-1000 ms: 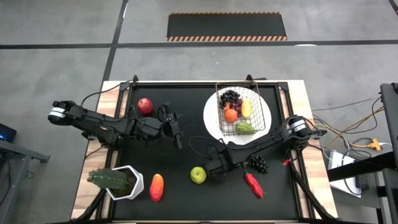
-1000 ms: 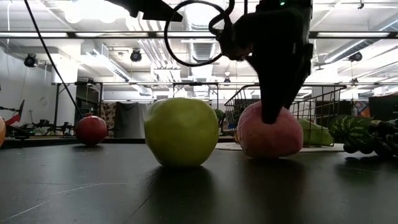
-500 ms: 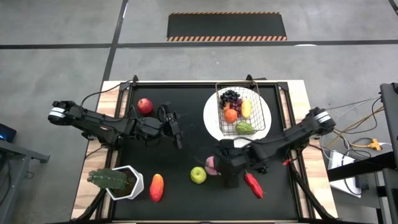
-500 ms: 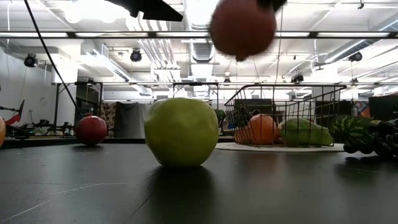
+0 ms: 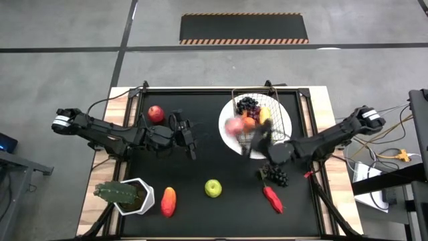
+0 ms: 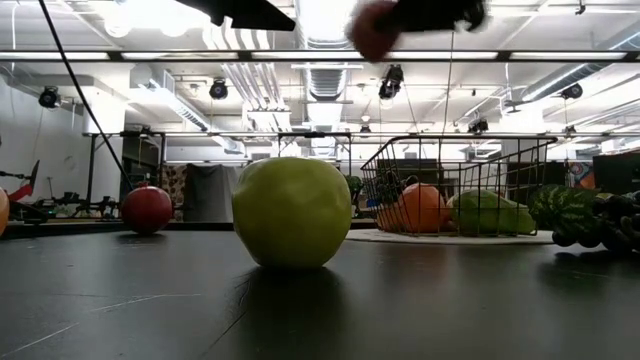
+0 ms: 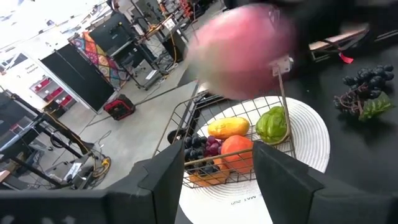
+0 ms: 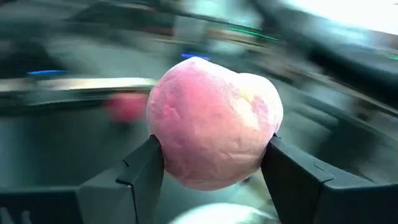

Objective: Build produce basket
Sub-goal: Put the pink peach into the wire basket

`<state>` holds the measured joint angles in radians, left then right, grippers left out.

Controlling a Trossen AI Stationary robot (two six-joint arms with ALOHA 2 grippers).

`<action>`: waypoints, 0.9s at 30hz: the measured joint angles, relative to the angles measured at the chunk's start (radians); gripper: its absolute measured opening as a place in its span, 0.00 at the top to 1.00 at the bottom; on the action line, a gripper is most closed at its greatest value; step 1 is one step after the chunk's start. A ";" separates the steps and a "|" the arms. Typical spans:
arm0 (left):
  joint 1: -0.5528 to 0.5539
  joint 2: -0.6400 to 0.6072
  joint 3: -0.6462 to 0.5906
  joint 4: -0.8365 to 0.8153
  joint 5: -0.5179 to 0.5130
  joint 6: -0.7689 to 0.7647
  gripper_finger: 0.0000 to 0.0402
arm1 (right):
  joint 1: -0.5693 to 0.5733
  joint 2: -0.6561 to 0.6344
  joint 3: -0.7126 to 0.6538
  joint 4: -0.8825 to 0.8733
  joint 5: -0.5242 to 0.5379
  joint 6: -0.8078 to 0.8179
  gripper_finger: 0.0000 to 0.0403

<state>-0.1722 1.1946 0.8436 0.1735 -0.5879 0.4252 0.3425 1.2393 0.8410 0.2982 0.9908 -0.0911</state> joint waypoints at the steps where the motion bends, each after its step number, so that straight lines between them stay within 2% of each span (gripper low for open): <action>1: 0.000 0.000 0.000 0.000 0.000 0.000 0.57 | -0.018 -0.013 -0.014 -0.012 0.111 0.038 0.45; 3: 0.000 0.000 0.000 0.001 0.000 0.000 0.57 | -0.049 -0.042 -0.038 -0.070 0.271 0.133 0.45; 5: 0.000 0.000 0.000 0.001 0.000 0.000 0.57 | -0.083 -0.078 -0.047 -0.151 0.314 0.236 0.45; 7: 0.000 0.000 0.000 0.002 0.000 0.000 0.57 | -0.119 -0.110 -0.047 -0.242 0.309 0.352 0.45; 13: 0.000 0.000 0.000 0.002 0.000 0.000 0.57 | -0.243 -0.156 -0.049 -0.458 0.233 0.574 0.45; 17: 0.000 0.000 0.000 0.002 0.000 0.001 0.57 | -0.348 -0.131 -0.052 -0.579 0.116 0.679 0.45; 21: 0.000 0.000 0.000 0.002 0.000 0.002 0.57 | -0.429 -0.080 -0.059 -0.647 0.082 0.727 0.45; 25: 0.000 0.000 0.000 0.002 0.000 0.002 0.57 | -0.508 -0.043 -0.059 -0.663 -0.031 0.754 0.45; 27: 0.000 0.000 0.000 0.002 0.000 0.002 0.57 | -0.537 -0.025 -0.059 -0.671 -0.048 0.754 0.45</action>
<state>-0.1719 1.1946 0.8436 0.1753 -0.5879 0.4271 -0.1944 1.2147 0.7822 -0.3731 0.9424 0.6628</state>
